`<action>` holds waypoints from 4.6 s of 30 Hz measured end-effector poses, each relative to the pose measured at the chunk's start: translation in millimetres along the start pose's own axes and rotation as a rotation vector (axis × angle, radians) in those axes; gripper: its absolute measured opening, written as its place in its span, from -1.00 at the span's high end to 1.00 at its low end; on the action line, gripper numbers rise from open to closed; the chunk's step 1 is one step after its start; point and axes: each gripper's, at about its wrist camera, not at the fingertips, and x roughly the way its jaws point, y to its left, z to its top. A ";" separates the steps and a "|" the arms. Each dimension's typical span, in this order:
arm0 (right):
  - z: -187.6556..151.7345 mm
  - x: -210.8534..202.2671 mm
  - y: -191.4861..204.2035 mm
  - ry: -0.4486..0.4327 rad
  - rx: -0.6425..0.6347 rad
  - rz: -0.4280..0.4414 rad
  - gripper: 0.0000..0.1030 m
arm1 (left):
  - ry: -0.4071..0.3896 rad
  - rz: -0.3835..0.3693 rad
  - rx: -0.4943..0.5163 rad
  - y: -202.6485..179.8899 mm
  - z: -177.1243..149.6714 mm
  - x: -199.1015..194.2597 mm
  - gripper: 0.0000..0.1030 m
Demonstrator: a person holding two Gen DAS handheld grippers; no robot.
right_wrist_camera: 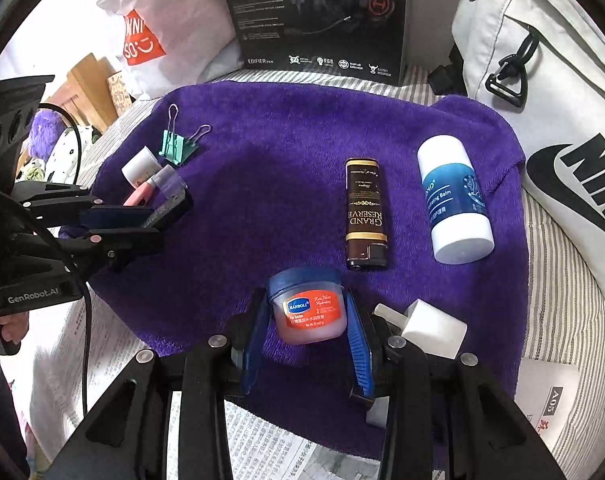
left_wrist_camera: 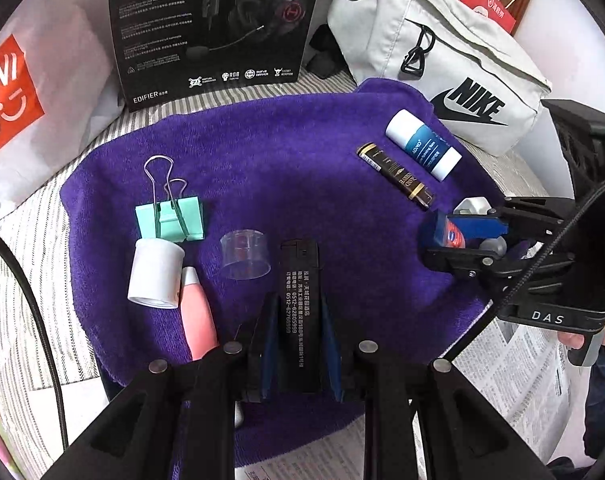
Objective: Organize rigid objects
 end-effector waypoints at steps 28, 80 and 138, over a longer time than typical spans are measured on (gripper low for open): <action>6.9 8.2 9.4 -0.015 -0.144 -0.038 0.25 | 0.001 0.109 0.044 -5.3 -0.7 3.2 0.59; -58.3 -82.7 -18.2 -0.155 0.207 -0.078 -0.97 | -0.031 0.309 -0.129 -36.1 -52.2 -88.7 -0.91; -148.5 -222.7 43.5 -0.207 0.258 -0.193 -1.00 | -0.214 0.341 -0.187 -129.1 -124.7 -207.6 -0.91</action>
